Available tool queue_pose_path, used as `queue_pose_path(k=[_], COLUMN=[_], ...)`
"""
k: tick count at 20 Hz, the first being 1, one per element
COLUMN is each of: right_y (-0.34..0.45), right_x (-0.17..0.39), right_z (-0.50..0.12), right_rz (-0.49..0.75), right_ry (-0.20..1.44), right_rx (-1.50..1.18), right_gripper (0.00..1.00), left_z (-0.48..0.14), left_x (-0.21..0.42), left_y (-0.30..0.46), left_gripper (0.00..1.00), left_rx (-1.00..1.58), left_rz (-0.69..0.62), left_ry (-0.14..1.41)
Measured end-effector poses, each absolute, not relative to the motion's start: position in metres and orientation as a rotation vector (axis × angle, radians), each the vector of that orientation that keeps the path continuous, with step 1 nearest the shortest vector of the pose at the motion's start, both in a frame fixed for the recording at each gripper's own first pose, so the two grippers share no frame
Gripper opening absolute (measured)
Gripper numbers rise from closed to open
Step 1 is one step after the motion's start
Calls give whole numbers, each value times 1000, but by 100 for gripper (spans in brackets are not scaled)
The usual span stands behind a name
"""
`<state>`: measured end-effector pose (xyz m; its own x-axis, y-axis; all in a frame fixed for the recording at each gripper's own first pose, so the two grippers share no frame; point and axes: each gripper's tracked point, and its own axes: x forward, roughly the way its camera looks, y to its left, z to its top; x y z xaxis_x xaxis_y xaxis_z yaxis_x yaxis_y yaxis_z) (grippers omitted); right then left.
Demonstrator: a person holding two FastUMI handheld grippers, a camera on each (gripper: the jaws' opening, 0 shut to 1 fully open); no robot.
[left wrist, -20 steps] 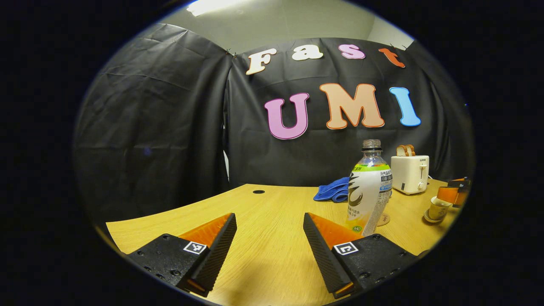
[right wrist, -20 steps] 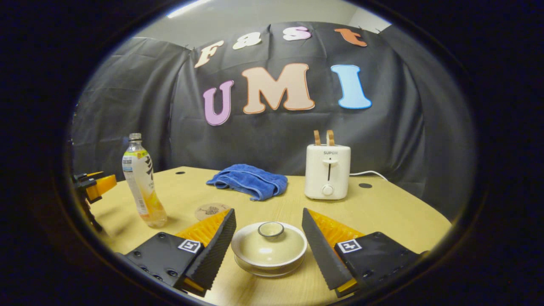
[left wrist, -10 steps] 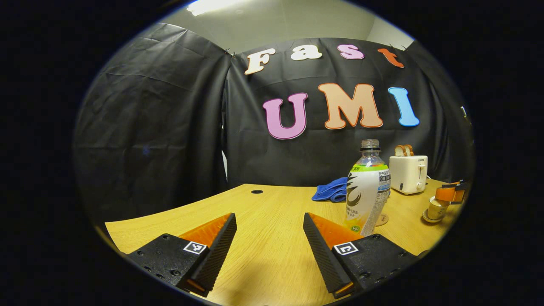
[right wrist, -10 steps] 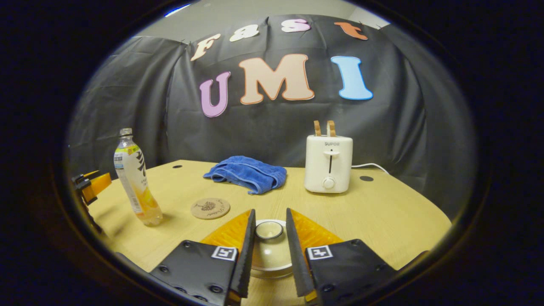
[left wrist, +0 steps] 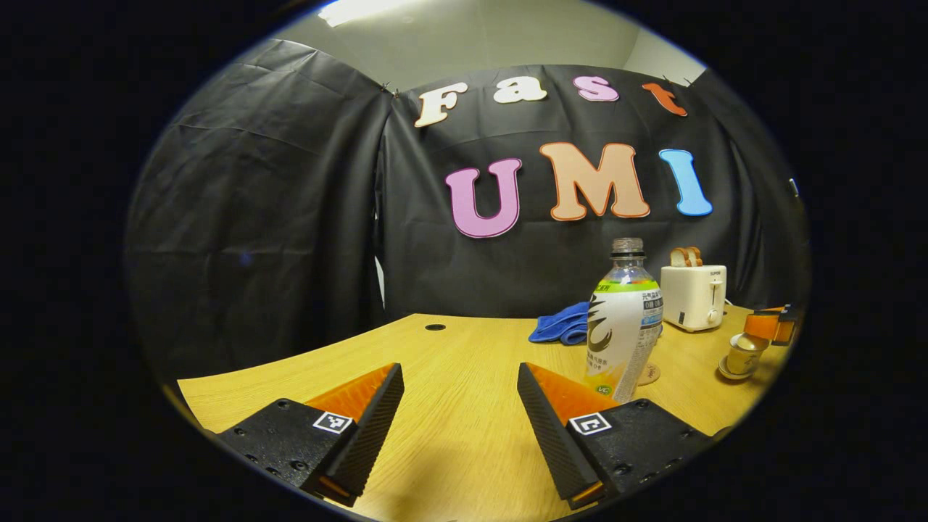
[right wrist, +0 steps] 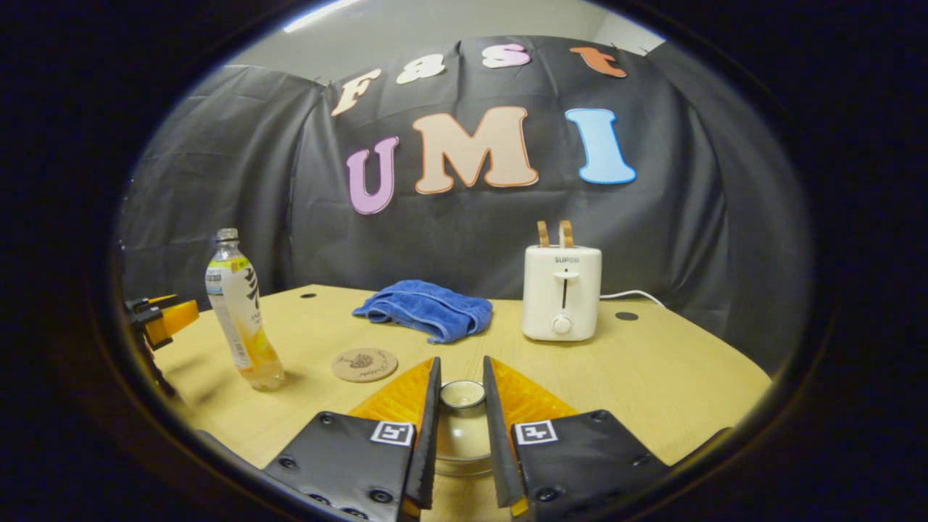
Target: Open the teacup lid with one hand, grasp the water bottle and pour water into the teacup with the other hand; after pouring, place the water bottle on the coaster and then close the teacup lid.
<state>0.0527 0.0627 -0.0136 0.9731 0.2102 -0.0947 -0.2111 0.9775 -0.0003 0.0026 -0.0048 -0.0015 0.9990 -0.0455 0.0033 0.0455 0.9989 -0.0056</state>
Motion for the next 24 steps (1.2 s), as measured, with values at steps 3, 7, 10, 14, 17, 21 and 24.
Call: queue_pose_path(k=[3, 7, 10, 14, 17, 21, 24], right_y=[61, 50, 42, 28, 20, 6, -6], right_x=[48, 43, 38, 33, 32, 29, 28], right_z=[-5, -5, -3, -2, 0, 0, 0], right_rz=[208, 188, 178, 154, 140, 114, 93], right_ry=[41, 28, 20, 13, 12, 10, 10], right_rx=[-6, -2, 1, 2, 1, 1, 1], right_gripper=[37, 36, 37, 36, 36, 36, 36], left_z=[-1, 0, 1, -1, -3, -7, -8], left_x=[4, 0, -5, -5, -1, 8, 16], left_y=[-18, -47, -71, -89, -106, -125, -134], left_gripper=[89, 91, 91, 91, 91, 91, 92], left_rx=[-8, -12, -14, -18, -18, -16, -16], left_rz=[-133, -268, -391, -458, -489, -512, -506], left_ry=[-7, -10, -11, -8, 6, 28, 40])
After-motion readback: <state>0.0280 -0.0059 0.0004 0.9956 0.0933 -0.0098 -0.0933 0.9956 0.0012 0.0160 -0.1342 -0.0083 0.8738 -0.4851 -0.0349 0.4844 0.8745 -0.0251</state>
